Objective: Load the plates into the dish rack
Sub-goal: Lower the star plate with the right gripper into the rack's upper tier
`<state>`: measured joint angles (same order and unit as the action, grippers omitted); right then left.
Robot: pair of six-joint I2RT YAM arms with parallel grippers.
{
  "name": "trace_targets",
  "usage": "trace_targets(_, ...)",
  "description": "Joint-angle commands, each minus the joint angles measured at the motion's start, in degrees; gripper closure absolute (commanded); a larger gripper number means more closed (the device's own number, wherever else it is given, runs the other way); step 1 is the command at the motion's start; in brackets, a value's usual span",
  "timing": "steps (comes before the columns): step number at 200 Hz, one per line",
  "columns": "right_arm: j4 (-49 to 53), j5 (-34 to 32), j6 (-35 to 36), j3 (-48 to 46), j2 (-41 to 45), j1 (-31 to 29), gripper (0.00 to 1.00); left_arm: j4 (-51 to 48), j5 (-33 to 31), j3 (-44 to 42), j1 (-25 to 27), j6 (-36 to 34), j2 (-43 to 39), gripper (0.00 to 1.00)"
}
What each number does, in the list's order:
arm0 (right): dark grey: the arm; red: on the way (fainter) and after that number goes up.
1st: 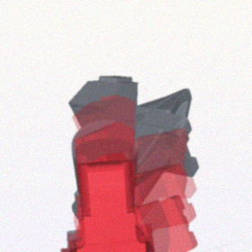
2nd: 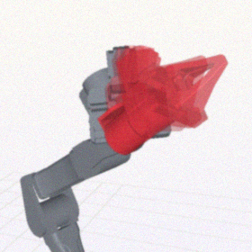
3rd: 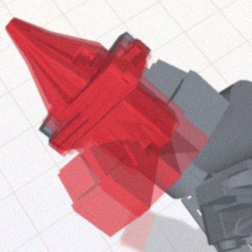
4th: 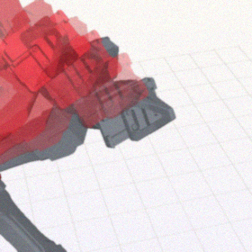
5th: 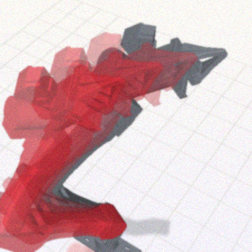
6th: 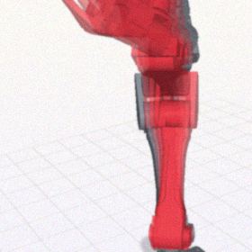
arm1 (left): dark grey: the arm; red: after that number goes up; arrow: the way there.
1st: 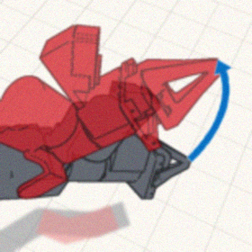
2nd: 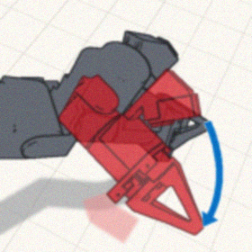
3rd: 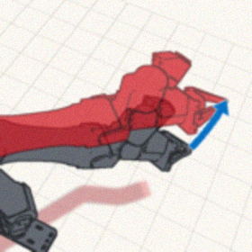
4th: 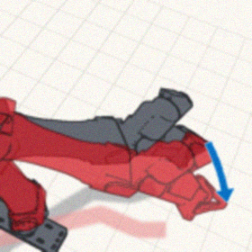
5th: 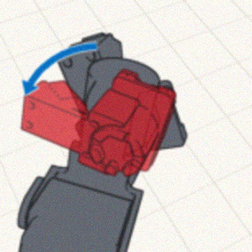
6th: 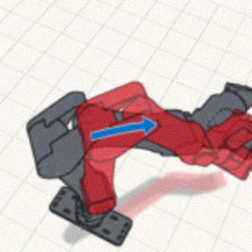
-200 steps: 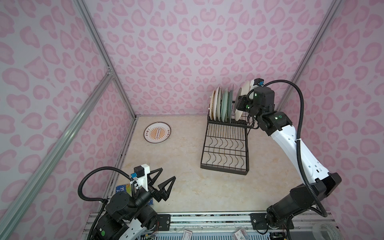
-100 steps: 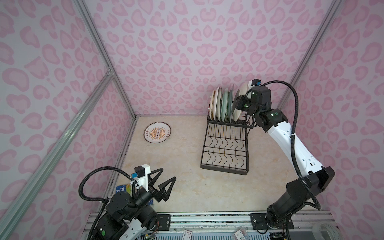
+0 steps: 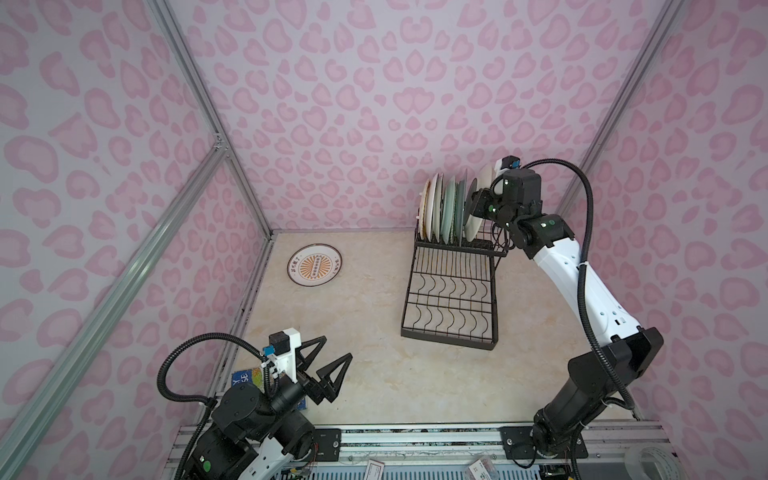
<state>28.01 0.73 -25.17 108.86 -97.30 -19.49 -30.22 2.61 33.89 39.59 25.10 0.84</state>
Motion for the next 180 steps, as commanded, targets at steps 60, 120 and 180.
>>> trace_targets(60,-3.6,0.5,1.3,0.0,-0.3,0.4,1.0,1.7,0.0,-0.1,-0.1,-0.3,-0.1,0.02)
trace_targets(120,-2.7,1.8,1.9,0.3,-1.7,0.6,1.0,1.7,-0.3,-0.2,-0.1,-0.2,-0.2,0.02)
trace_targets(180,-2.4,1.8,1.6,-0.5,-2.3,0.7,0.92,1.7,-0.6,-0.2,-0.1,-0.3,-0.2,0.03)
